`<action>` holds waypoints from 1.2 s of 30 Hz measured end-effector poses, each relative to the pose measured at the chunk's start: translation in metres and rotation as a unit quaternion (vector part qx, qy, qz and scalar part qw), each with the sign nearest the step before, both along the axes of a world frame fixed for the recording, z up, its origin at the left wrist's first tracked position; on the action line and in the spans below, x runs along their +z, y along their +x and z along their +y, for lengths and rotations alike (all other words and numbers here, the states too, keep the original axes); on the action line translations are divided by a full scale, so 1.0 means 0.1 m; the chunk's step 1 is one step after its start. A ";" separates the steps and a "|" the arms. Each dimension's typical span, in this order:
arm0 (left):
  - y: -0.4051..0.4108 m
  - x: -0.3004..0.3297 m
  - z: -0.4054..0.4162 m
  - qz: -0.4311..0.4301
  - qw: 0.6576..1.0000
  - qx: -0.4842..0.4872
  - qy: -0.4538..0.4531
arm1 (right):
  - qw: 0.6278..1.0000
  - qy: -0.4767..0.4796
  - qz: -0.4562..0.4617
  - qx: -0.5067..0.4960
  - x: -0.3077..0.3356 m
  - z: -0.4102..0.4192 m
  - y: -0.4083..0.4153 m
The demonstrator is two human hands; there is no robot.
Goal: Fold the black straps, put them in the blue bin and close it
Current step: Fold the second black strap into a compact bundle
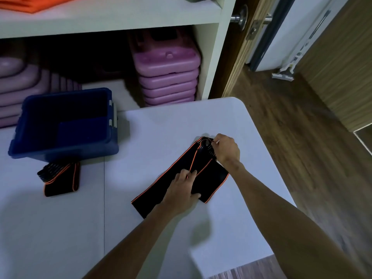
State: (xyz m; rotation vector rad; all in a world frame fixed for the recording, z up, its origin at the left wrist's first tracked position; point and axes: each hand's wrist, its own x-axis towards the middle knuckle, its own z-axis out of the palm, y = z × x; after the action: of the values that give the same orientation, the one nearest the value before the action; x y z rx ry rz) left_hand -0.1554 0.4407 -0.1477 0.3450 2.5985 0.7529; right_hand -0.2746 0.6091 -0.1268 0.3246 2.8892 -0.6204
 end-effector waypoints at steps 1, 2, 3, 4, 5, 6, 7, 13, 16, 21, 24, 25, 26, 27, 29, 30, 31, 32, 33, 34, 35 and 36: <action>-0.02 0.01 0.04 -0.001 1.000 0.000 -0.013 | 1.000 0.000 -0.001 0.002 0.00 0.00 -0.01; -0.04 0.01 0.08 -0.001 1.000 0.006 -0.019 | 1.000 -0.001 -0.002 0.005 0.00 0.01 -0.02; -0.06 0.00 0.10 -0.007 1.000 0.020 -0.020 | 1.000 -0.004 -0.005 0.010 0.00 0.02 -0.03; -0.08 -0.01 0.11 -0.017 0.999 0.038 -0.017 | 1.000 -0.005 -0.007 0.013 0.00 0.04 -0.04; -0.09 -0.01 0.09 -0.029 0.998 0.050 -0.012 | 1.000 -0.006 -0.009 0.015 0.00 0.06 -0.05; -0.10 -0.01 0.06 -0.034 0.998 0.055 -0.004 | 1.000 -0.006 -0.012 0.018 0.01 0.07 -0.05; -0.11 -0.02 0.02 -0.030 0.998 0.052 0.006 | 1.000 -0.006 -0.017 0.023 0.01 0.08 -0.06; -0.10 -0.07 -0.48 0.021 0.985 0.040 0.165 | 0.999 0.011 -0.043 0.027 0.00 0.08 -0.01; -0.07 -0.13 -0.86 0.045 0.983 0.044 0.174 | 0.999 0.033 -0.038 -0.003 -0.01 0.11 0.02; 0.01 -0.08 -1.41 0.092 0.995 0.026 0.006 | 0.997 0.053 -0.049 -0.026 -0.01 0.14 0.07; 0.09 -0.01 -1.57 0.078 0.996 0.005 -0.033 | 0.997 0.055 -0.052 -0.028 -0.01 0.13 0.09; 0.13 0.02 -1.58 0.069 0.997 0.003 -0.031 | 0.997 0.056 -0.050 -0.029 -0.02 0.12 0.10; 0.16 0.03 -1.58 0.070 0.997 0.009 -0.022 | 0.997 0.058 -0.048 -0.030 -0.01 0.11 0.09; 0.19 0.03 -1.60 0.074 0.997 0.029 -0.014 | 0.996 0.061 -0.048 -0.032 -0.01 0.11 0.08; 0.23 -0.01 -1.67 0.094 0.991 0.091 0.005 | 0.996 0.067 -0.049 -0.038 0.00 0.09 0.07; 0.25 -0.03 -1.72 0.101 0.987 0.123 0.018 | 0.996 0.068 -0.048 -0.041 0.00 0.09 0.07; 0.26 -0.04 -1.74 0.105 0.982 0.150 0.033 | 0.996 0.065 -0.045 -0.042 -0.01 0.08 0.06; 0.27 -0.04 -1.74 0.112 0.978 0.168 0.050 | 0.997 0.060 -0.041 -0.040 -0.01 0.07 0.06; 0.28 -0.02 -1.70 0.118 0.975 0.178 0.065 | 0.997 0.056 -0.036 -0.038 -0.01 0.06 0.07; 0.28 0.01 -1.63 0.125 0.973 0.181 0.074 | 0.997 0.053 -0.032 -0.037 -0.02 0.05 0.07; 0.26 0.06 -1.54 0.130 0.973 0.175 0.075 | 0.998 0.053 -0.029 -0.034 -0.02 0.03 0.08; 0.24 0.11 -1.43 0.135 0.976 0.156 0.066 | 0.997 0.056 -0.031 -0.032 -0.03 0.01 0.08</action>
State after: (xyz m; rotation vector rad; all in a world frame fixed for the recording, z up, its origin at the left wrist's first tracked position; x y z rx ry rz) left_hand -0.1315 0.2981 -0.1367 0.0792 2.9065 1.0538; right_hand -0.2661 0.6105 -0.1298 0.4446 2.8701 -0.4507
